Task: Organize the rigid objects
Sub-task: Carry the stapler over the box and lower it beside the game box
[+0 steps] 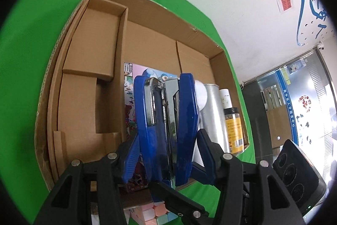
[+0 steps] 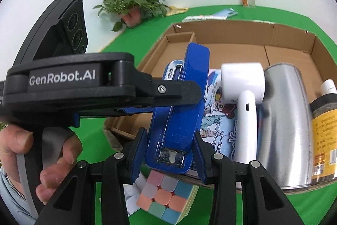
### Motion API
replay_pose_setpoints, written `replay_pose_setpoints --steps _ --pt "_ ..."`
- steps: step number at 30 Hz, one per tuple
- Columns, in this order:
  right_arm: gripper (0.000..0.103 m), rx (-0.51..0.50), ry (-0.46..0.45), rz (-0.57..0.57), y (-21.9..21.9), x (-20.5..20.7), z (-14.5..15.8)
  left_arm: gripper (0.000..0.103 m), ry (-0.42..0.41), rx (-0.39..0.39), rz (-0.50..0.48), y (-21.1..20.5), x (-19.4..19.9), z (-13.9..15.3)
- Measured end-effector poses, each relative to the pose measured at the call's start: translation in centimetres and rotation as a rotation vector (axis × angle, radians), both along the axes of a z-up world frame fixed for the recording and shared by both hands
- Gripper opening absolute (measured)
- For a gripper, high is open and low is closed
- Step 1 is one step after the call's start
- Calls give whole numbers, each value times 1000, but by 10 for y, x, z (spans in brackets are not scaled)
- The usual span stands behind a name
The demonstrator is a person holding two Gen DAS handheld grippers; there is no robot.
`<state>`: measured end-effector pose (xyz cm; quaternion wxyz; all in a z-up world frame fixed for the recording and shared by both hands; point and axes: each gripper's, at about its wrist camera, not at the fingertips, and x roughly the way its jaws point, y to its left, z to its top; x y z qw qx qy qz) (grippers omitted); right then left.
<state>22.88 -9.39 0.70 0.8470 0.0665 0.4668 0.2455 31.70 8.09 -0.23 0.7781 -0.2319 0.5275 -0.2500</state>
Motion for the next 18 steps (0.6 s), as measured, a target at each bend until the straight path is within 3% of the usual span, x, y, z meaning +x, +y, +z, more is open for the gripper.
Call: replay_pose_setpoints --steps 5,8,10,14,18 --pt "40 -51 14 -40 6 2 -16 53 24 67 -32 -10 5 -7" --pt "43 -61 18 -76 7 2 -24 55 3 64 -33 -10 3 -6" --pt "43 -60 28 -77 7 4 -27 55 -39 80 -14 -6 1 2" --pt "64 -27 -14 -22 9 -10 -17 55 -126 104 32 8 -13 23" --pt "66 -62 -106 -47 -3 -30 -4 55 -316 233 113 17 -50 55"
